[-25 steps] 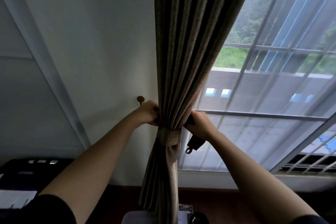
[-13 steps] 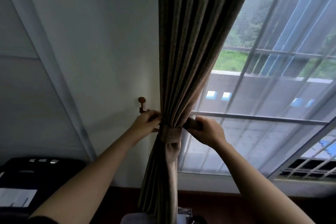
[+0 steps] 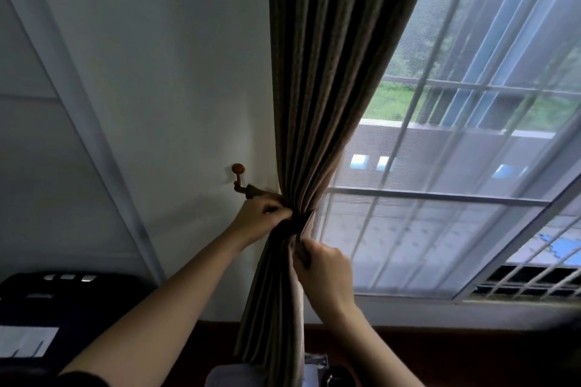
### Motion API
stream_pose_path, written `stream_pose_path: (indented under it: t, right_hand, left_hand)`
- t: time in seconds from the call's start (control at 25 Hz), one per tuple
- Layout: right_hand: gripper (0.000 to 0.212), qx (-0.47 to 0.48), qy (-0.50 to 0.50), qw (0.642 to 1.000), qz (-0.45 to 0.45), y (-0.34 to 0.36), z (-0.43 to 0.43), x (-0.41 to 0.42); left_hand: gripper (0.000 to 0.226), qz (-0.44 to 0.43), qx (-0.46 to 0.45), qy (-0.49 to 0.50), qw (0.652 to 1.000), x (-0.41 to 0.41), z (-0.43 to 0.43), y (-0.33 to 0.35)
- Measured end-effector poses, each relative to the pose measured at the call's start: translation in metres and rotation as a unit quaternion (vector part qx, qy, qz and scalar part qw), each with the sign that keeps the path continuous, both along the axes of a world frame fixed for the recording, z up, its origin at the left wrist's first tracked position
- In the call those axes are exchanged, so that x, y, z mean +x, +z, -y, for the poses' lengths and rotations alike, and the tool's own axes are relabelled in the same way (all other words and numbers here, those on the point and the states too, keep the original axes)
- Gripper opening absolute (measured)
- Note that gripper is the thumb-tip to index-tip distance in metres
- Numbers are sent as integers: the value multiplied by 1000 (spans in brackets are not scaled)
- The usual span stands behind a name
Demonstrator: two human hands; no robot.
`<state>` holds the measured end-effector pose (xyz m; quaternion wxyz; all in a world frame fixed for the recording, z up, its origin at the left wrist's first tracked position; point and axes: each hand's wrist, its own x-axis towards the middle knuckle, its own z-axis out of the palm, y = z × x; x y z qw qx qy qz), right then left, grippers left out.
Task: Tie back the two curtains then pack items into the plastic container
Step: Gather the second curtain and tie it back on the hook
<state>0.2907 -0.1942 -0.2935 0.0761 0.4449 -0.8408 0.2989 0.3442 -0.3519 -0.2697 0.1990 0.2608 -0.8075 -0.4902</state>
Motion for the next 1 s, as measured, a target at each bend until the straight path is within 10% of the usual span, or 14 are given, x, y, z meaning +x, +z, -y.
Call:
stream_pose_path:
  t: [0.24, 0.44, 0.64, 1.0]
  right_hand:
    - [24, -31, -10, 999, 35, -10, 12, 17]
    - [15, -19, 78, 996, 39, -18, 9, 22]
    - [49, -112, 69, 951, 281, -48, 5, 5]
    - [108, -67, 13, 914, 400, -101, 57, -7]
  left_hand:
    - [51, 136, -107, -91, 981, -3, 9, 19]
    - [31, 188, -151, -100, 965, -10, 3, 32]
    - [18, 138, -161, -95, 973, -3, 9, 20]
    - [16, 42, -191, -76, 978, 14, 13, -2]
